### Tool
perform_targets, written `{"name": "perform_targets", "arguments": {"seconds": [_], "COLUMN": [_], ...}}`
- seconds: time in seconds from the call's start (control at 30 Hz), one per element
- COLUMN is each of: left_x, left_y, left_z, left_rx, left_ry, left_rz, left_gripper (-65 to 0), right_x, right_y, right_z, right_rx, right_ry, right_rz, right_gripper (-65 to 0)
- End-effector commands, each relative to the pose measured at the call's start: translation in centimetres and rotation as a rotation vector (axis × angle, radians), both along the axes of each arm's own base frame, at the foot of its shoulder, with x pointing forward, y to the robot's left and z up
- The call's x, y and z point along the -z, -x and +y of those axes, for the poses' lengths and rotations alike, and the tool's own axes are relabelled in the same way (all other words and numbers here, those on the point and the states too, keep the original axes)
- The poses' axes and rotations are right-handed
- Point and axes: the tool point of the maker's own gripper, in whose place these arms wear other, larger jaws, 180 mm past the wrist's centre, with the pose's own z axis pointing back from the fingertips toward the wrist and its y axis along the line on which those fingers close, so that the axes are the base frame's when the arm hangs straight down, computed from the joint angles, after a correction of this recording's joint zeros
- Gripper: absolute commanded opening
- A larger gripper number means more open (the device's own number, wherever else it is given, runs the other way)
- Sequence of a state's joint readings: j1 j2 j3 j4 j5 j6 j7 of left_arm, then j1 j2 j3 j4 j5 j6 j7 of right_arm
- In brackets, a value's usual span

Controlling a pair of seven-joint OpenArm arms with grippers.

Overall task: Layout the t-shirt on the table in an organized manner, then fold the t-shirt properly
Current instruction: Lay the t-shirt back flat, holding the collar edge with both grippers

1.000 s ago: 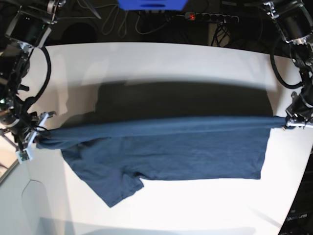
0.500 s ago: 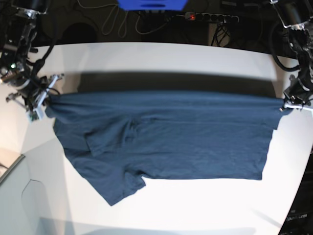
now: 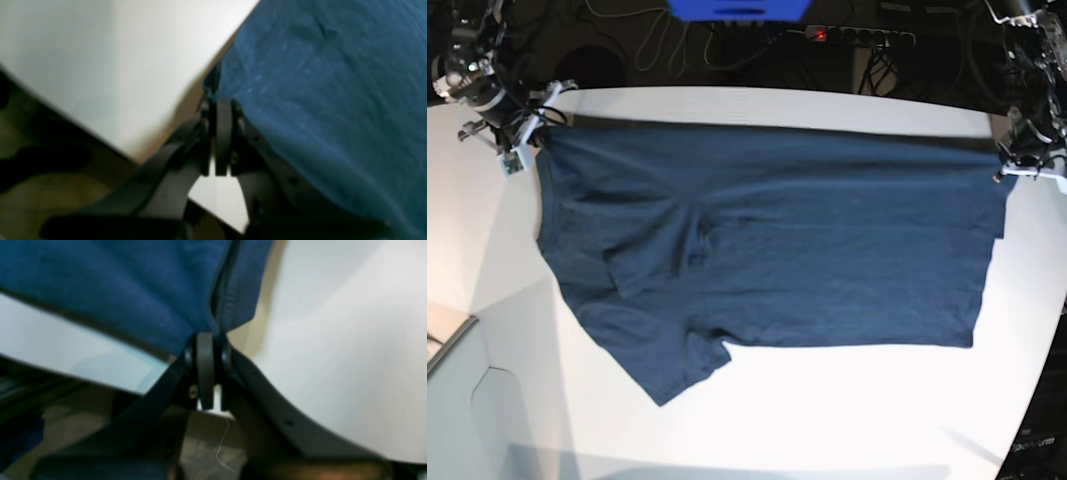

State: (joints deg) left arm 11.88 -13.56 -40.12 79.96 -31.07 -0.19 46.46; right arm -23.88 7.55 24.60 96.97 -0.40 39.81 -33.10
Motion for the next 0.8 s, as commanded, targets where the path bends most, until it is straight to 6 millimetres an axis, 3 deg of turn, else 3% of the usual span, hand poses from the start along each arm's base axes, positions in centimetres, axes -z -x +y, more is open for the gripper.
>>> {"name": "perform_targets", "arguments": {"seconds": [0.0, 0.33, 0.77], "left_x": [-1.2, 0.1, 0.6], "left_y": [-0.2, 3.4, 4.7], "left_z": [1.1, 1.3, 1.3], "left_rx": [-0.014, -0.038, -0.037], "left_ry": [-0.030, -0.030, -0.035], "left_rz": [-0.033, 0.030, 0.062], "left_gripper": [-64.8, -64.8, -64.8], "right_x": [-0.6, -0.3, 0.3], "right_y": [-0.1, 1.8, 3.3], "right_z": [-0.2, -1.1, -0.6], "right_rx": [-0.007, 0.016, 0.023], "right_ry": [0.001, 0.006, -0.006], "right_rz": [-0.025, -0.008, 0.025], "right_gripper": [-65.0, -65.0, -65.0]}}
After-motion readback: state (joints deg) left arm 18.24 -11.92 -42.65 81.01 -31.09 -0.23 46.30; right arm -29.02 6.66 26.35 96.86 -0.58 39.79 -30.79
